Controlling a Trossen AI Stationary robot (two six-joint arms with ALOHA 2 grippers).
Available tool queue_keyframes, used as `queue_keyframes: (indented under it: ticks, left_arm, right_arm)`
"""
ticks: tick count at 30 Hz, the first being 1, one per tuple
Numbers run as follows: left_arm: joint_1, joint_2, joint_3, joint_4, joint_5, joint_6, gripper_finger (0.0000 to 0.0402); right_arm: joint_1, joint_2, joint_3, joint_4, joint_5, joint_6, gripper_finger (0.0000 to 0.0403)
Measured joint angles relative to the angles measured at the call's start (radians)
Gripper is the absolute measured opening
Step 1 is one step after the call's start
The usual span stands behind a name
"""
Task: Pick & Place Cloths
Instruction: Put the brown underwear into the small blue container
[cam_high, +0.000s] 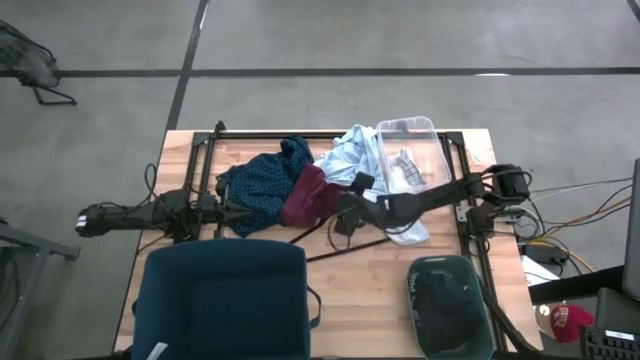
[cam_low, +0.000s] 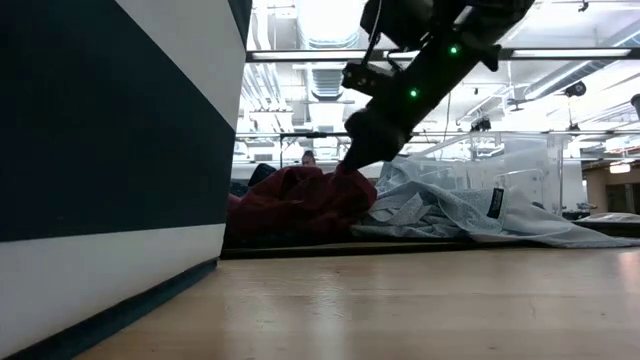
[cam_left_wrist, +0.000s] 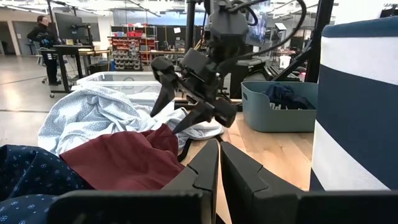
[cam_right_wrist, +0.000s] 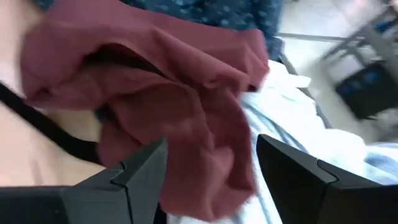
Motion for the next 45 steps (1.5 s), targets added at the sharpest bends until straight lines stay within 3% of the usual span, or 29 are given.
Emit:
queue_keyframes:
  ticks: [9, 20, 23, 27, 29, 38, 45]
  left_arm:
    - [0.000, 0.000, 0.000, 0.000, 0.000, 0.000, 0.0023]
    - [0.000, 0.000, 0.000, 0.000, 0.000, 0.000, 0.0023]
    - [0.000, 0.000, 0.000, 0.000, 0.000, 0.000, 0.0023]
    - [0.000, 0.000, 0.000, 0.000, 0.000, 0.000, 0.0023]
    - [0.000, 0.000, 0.000, 0.000, 0.000, 0.000, 0.0023]
    - [0.000, 0.000, 0.000, 0.000, 0.000, 0.000, 0.0023]
    - [0.000, 0.000, 0.000, 0.000, 0.000, 0.000, 0.0023]
  right_arm:
    - [-0.038, 0.000, -0.008, 0.022, -0.137, 0.060, 0.0210]
    - [-0.041, 0.059, -0.027, 0.028, -0.141, 0.066, 0.0175]
    - [-0.043, 0.072, -0.018, 0.027, -0.141, 0.066, 0.0142]
    - [-0.041, 0.074, 0.004, 0.001, -0.150, 0.058, 0.0061]
    - [-0.041, 0.072, 0.029, -0.070, -0.148, 0.055, 0.0023]
    - [-0.003, 0.061, 0.308, -0.594, -0.131, 0.176, 0.0010]
    - [0.126, 0.048, 0.546, -0.894, 0.039, 0.235, 0.0009]
